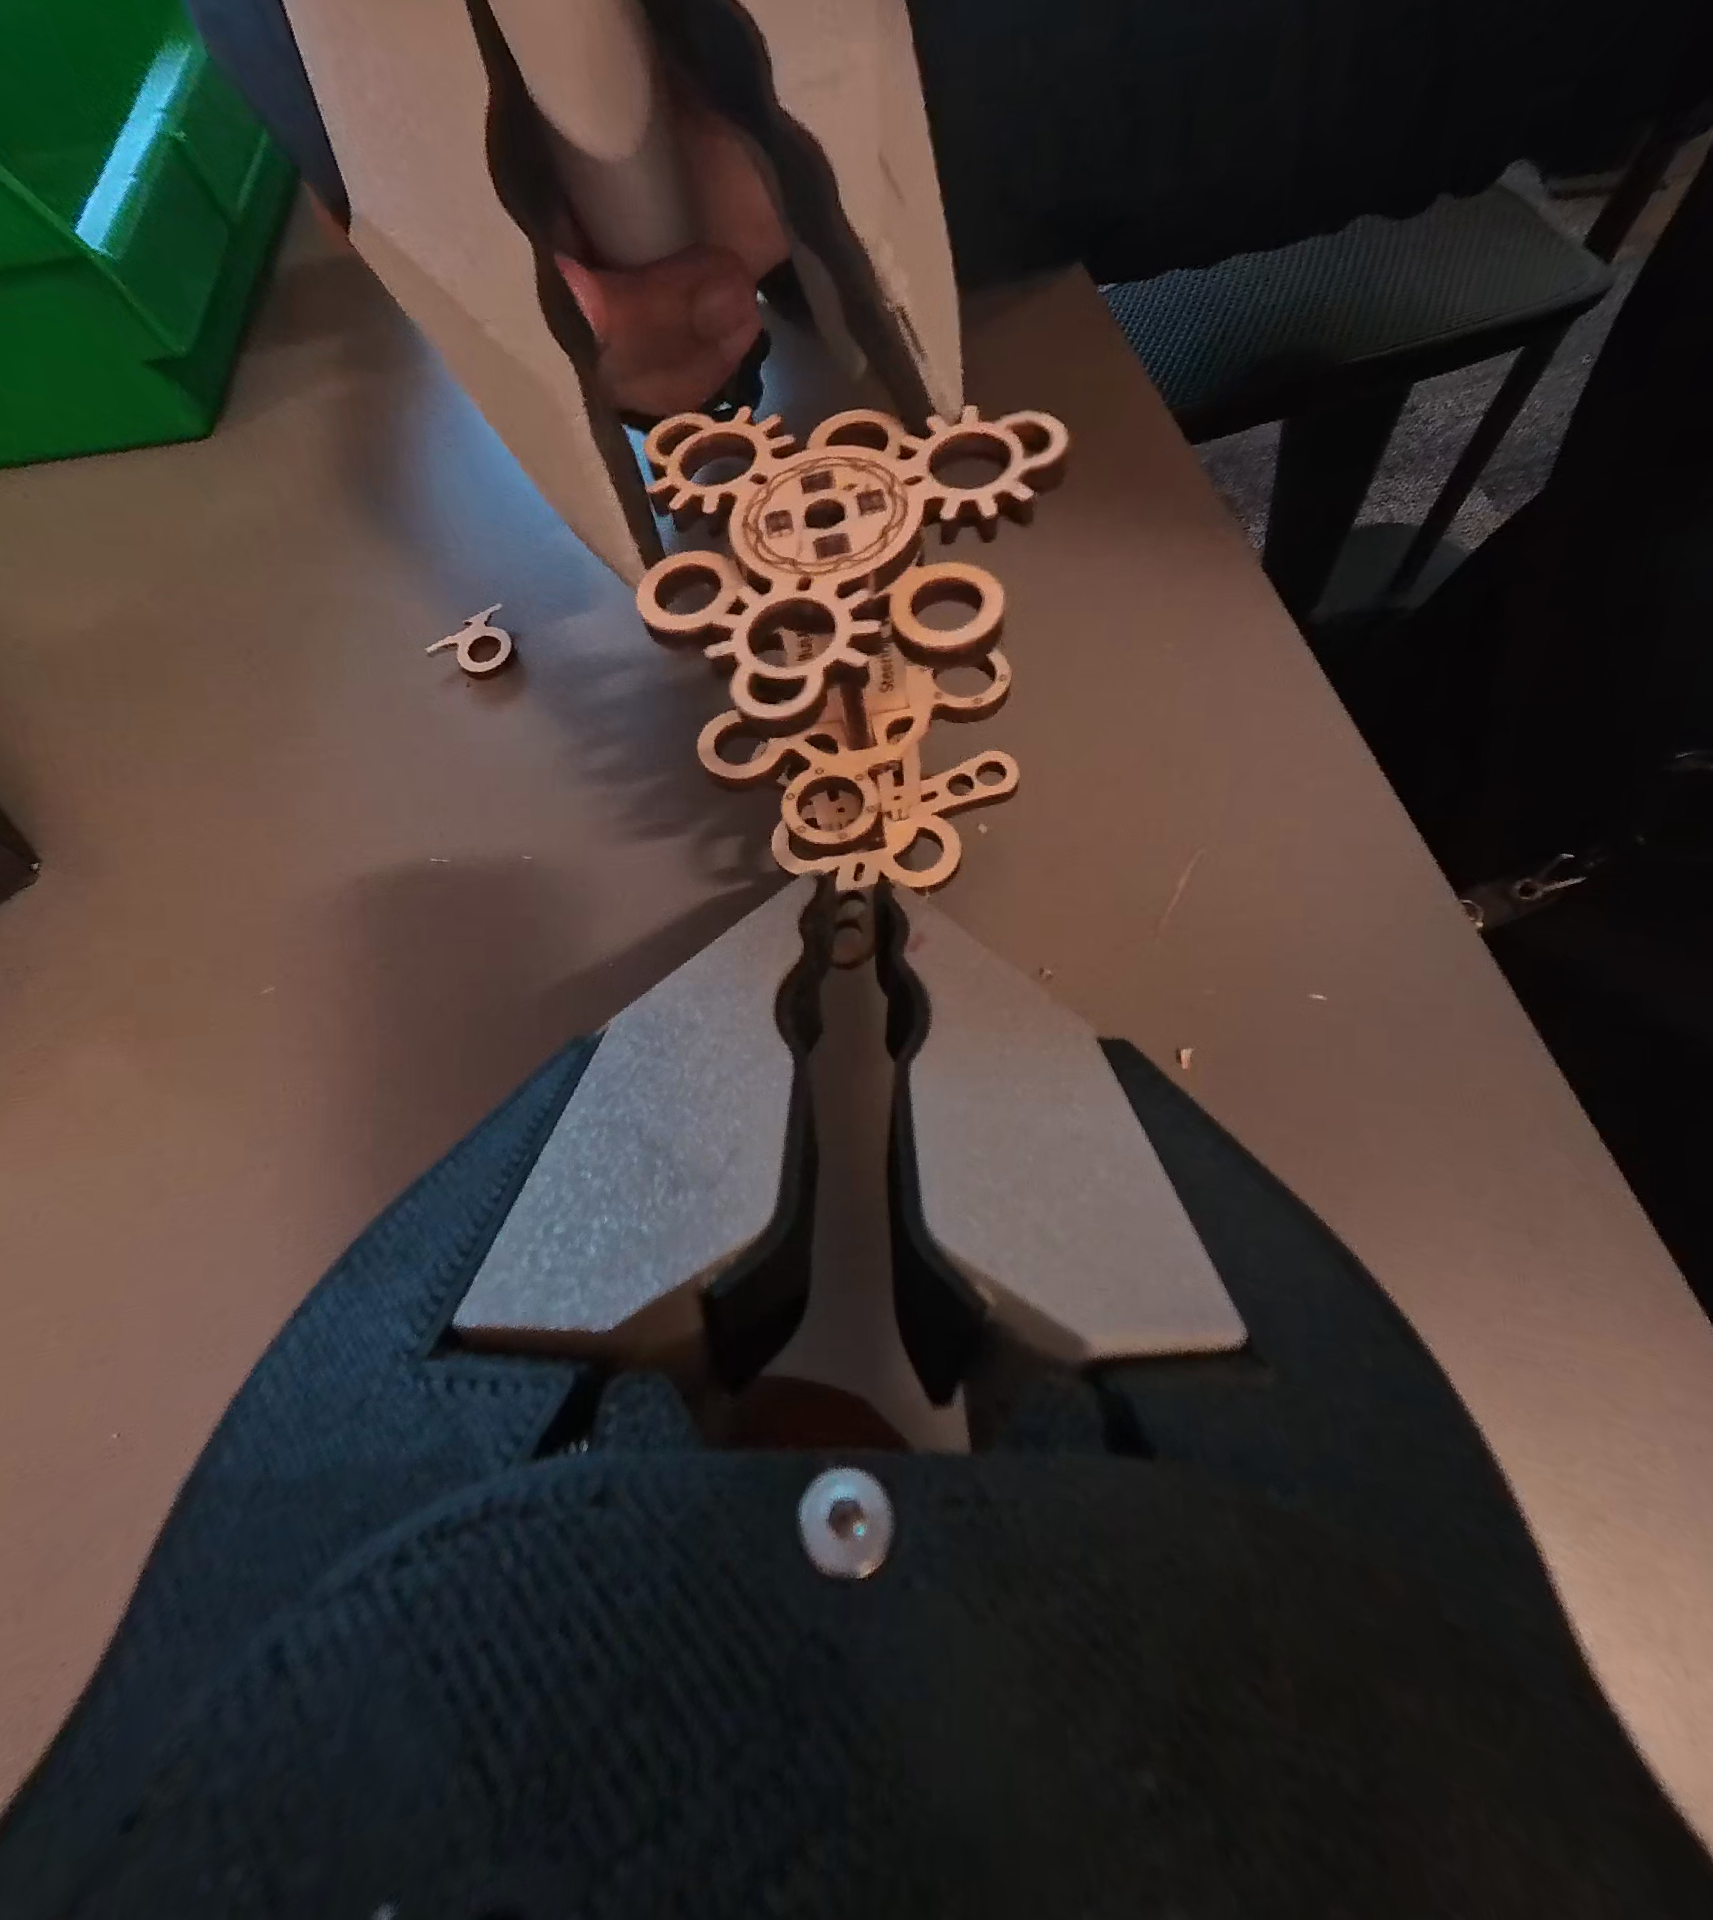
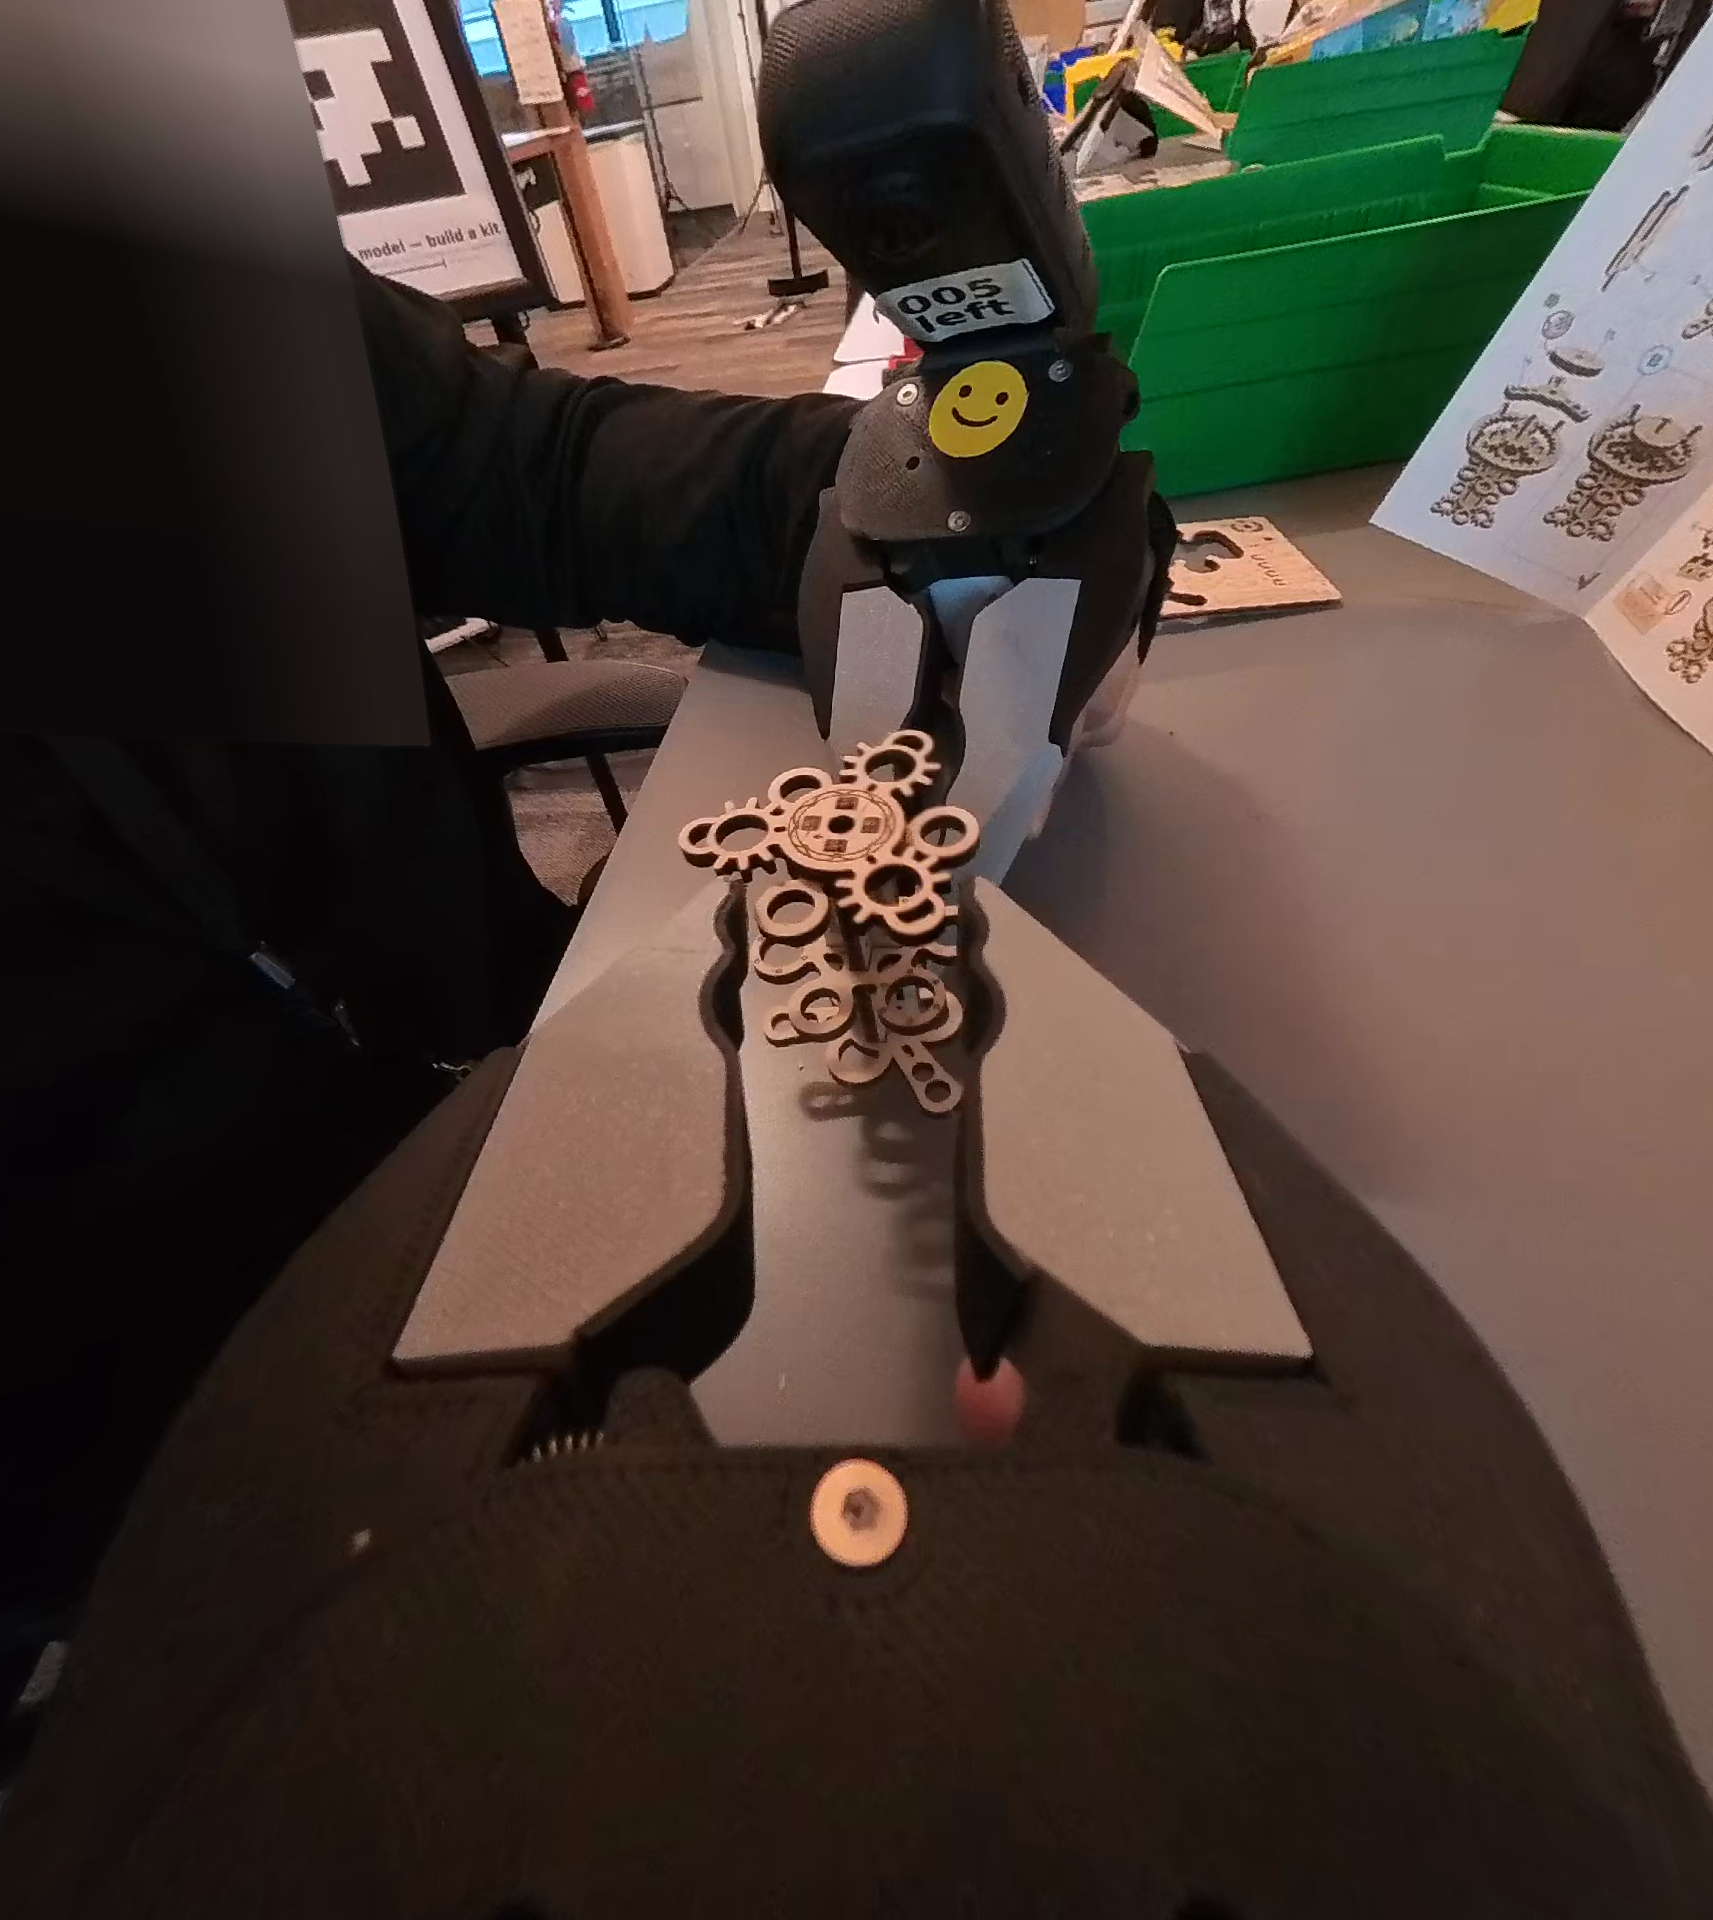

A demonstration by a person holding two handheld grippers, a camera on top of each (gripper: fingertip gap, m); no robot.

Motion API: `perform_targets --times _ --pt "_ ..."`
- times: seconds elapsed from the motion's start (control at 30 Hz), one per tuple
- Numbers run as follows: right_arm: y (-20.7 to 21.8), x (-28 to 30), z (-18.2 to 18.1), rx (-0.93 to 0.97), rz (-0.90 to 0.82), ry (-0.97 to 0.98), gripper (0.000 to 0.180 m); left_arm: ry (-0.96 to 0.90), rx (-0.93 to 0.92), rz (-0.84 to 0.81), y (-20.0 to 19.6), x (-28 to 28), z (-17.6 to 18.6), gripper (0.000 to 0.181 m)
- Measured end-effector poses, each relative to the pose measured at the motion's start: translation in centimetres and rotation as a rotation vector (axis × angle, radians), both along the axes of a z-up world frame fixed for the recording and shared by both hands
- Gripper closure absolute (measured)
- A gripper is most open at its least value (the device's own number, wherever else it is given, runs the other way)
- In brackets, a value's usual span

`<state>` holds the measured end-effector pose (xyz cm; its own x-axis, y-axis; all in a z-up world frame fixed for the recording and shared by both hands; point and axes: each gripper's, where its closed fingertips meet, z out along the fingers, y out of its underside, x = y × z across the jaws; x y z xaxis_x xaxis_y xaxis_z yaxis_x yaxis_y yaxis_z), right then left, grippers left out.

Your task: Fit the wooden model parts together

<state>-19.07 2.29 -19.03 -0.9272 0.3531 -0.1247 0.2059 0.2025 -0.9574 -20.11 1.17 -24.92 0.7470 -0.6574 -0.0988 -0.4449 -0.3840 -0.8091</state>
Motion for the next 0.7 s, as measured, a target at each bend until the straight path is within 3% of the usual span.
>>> perform_targets --times 0.7 --pt "0.47 0.01 0.15 0.008 -0.024 0.014 0.138 -0.012 -0.015 0.024 0.12 -0.33 -0.06 0.181"
